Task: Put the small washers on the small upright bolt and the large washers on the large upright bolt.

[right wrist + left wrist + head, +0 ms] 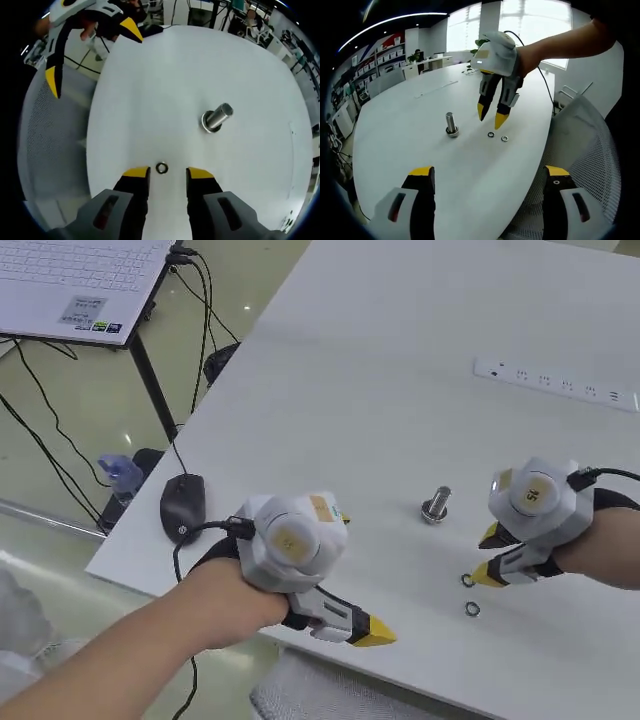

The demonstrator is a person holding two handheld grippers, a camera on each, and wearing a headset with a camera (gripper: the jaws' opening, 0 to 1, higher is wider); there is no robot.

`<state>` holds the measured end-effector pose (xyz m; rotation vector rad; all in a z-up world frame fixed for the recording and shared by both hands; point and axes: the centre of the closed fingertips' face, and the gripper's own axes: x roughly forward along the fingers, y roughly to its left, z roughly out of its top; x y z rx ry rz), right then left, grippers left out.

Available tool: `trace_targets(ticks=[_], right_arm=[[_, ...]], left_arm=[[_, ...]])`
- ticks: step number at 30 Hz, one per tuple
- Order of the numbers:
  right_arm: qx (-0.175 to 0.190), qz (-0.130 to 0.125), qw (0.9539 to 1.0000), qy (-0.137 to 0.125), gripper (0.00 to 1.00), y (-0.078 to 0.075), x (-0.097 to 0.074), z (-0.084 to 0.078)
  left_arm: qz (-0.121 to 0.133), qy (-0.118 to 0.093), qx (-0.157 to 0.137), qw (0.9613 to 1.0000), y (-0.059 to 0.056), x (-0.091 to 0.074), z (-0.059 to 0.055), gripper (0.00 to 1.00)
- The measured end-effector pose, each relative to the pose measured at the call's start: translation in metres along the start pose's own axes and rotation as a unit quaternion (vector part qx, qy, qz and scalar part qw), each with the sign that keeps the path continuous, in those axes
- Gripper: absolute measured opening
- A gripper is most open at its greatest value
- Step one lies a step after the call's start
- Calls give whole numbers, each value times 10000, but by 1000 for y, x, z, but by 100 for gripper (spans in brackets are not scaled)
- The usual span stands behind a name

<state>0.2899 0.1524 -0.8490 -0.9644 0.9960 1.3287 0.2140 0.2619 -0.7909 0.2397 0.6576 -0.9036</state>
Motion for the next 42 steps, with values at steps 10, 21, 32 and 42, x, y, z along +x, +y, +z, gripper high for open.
trace_targets(ticks=[10,21,32,42], right_arm=[[48,-48,9999,78,28,1,19,-6],[155,-105,9998,101,26,2,31,-13],[95,-171,9997,117,21,4,30,-16],[131,-188,9996,171,17,5,30,-15]], left_arm=[[-9,6,13,10000,0,-1,0,89],[-12,-23,-1,10000,0,-3,0,88],[-19,-31,16,10000,0,-3,0,88],[-32,-43,15,10000,1,-3,0,88]])
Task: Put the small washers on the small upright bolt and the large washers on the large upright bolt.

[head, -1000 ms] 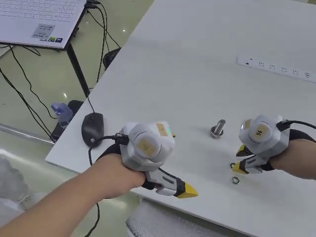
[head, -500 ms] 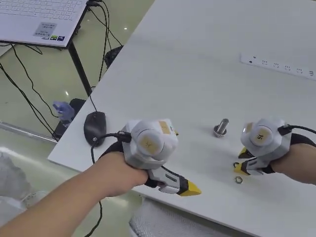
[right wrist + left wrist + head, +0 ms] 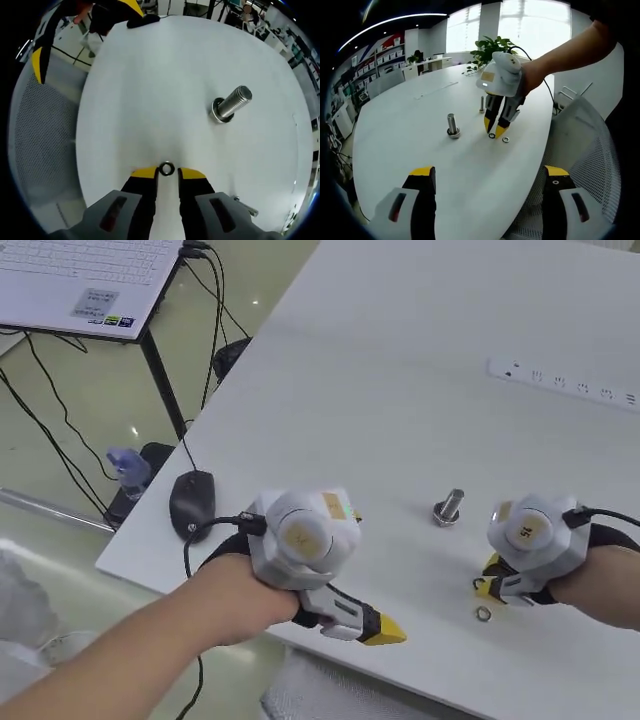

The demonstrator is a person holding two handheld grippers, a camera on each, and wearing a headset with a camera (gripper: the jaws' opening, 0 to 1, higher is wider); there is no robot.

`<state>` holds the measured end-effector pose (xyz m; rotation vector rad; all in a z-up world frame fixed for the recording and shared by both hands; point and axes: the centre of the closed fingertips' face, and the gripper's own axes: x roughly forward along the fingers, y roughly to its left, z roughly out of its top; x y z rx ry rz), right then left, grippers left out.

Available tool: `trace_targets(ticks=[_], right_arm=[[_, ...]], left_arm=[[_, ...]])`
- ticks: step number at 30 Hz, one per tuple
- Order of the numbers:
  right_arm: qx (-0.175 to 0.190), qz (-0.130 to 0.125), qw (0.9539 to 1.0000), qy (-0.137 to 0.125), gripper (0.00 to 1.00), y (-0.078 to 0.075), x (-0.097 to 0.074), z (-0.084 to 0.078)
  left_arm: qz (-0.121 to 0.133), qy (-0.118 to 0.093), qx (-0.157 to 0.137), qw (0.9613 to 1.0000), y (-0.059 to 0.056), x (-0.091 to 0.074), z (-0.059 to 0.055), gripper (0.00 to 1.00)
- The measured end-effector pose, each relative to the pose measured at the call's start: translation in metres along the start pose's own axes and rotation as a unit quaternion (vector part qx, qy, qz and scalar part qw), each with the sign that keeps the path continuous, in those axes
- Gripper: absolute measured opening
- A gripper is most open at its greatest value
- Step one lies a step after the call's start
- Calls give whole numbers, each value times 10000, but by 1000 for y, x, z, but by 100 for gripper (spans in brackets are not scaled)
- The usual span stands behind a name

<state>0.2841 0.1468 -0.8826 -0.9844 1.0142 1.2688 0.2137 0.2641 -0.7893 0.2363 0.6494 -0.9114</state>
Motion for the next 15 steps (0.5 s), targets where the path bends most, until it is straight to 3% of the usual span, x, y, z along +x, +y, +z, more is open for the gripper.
trace_targets(ticks=[15], right_arm=[[70,-56,10000,9,13,0,1,3]], left_arm=[[1,-1,-17,10000,-1,0,0,87]])
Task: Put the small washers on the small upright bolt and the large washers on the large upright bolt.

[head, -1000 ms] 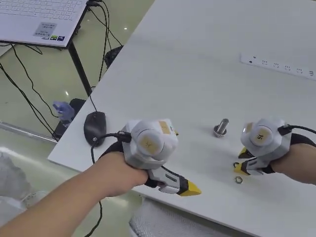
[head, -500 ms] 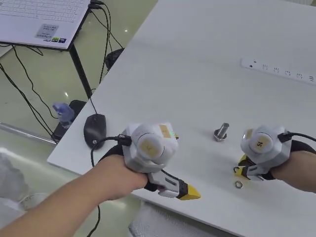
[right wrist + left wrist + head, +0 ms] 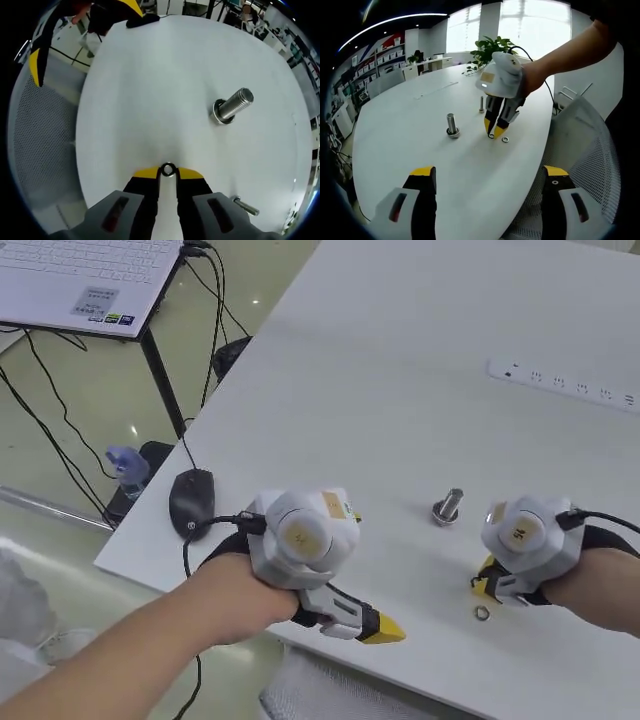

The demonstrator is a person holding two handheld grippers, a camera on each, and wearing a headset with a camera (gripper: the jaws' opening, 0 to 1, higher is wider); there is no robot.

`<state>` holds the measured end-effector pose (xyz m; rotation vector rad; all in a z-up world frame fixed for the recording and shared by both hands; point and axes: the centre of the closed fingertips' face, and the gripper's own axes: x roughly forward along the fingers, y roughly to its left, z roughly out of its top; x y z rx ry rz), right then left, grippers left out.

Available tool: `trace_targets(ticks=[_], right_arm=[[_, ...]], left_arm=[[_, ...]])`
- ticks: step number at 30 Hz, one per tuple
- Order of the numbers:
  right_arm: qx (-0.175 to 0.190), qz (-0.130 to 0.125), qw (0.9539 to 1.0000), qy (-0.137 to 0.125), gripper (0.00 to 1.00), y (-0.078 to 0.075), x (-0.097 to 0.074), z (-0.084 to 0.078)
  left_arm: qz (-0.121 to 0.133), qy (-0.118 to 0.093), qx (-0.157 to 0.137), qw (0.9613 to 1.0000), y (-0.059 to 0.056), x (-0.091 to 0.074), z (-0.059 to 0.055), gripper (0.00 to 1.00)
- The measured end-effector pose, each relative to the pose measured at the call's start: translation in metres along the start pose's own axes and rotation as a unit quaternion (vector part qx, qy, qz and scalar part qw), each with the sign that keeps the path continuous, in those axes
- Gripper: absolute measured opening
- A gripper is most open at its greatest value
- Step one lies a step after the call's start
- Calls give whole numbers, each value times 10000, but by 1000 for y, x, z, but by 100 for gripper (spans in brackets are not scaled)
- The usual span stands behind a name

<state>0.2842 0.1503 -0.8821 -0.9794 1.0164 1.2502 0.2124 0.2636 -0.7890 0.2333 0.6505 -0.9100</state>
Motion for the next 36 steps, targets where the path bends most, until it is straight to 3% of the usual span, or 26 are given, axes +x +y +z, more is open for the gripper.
trace_targets(ticks=[13,24,36], right_arm=[[270,42,9996,-45,13,-1,-5,-4],[455,16,9989,84,13,-9,-24,-31],[853,-229,9961,54,13,-29,-69,-68]], left_arm=[[44,23,-22,10000,0,-2,-2,86],[68,22,-23,10000,3,2,-1,86],[24,47,3,10000,-2,9,1,87]])
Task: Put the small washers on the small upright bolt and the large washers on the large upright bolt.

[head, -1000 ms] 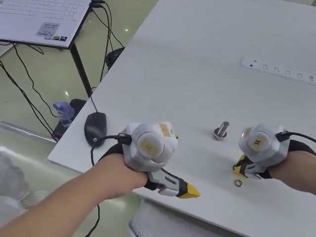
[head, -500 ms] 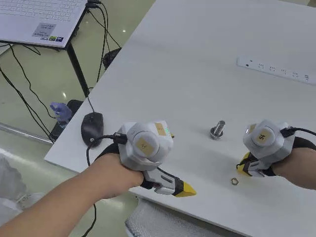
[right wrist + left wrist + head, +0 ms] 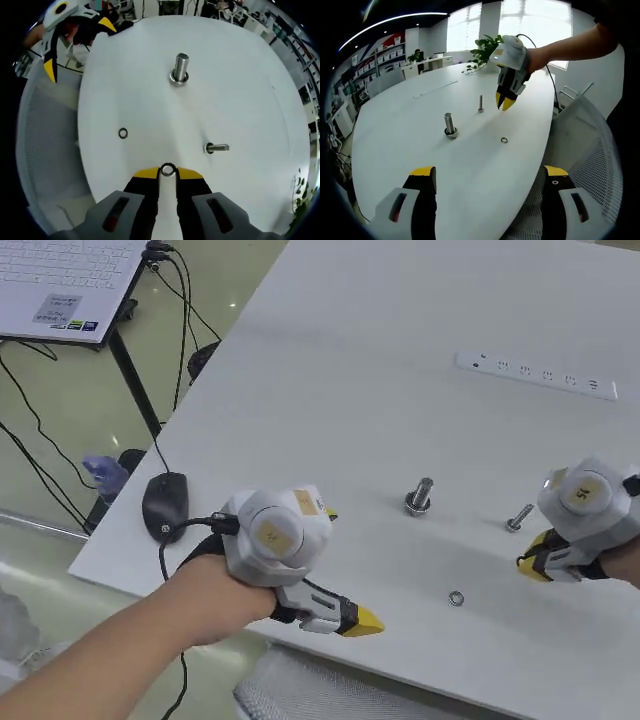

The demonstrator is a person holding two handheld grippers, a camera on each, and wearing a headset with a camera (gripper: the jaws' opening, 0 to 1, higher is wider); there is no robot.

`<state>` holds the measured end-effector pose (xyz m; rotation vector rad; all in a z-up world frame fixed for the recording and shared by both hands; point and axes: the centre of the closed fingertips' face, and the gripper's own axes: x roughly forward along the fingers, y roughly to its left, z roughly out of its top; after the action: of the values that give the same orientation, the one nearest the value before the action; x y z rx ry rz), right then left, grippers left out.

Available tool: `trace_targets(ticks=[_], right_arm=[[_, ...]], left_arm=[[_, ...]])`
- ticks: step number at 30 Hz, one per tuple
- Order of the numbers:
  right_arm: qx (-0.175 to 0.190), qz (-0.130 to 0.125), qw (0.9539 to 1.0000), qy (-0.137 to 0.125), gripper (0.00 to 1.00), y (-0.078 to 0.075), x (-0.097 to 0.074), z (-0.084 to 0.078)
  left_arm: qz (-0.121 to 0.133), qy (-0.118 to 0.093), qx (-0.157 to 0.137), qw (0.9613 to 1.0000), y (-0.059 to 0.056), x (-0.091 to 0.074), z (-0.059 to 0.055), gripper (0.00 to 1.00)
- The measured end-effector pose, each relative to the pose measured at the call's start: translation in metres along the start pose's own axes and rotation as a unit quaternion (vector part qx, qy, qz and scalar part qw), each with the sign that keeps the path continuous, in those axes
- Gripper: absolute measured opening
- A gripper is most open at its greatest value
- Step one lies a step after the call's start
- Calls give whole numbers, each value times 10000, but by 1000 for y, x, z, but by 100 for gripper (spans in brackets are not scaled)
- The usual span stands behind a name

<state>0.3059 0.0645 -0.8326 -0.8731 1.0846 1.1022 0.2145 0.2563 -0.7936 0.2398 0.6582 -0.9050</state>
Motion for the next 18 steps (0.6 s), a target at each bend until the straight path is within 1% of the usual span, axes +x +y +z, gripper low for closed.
trace_targets(ticks=[1,6,9,12,18], right_arm=[[44,-22,10000,-3,13,-4,-3,-3],[100,-75,9999,2,13,-13,-9,-8],[75,-77,9999,-10,13,-16,-10,-7],[136,-71,9999,-75,13,-22,-13,-3],[72,-120,9999,-82,13,-36,-16,4]], left_arm=[[1,3,2,10000,0,1,0,87],[3,54,24,10000,0,3,1,87],[32,56,12,10000,0,3,2,87],[63,65,-2,10000,1,2,2,86],[100,98,-37,9999,1,2,1,86]])
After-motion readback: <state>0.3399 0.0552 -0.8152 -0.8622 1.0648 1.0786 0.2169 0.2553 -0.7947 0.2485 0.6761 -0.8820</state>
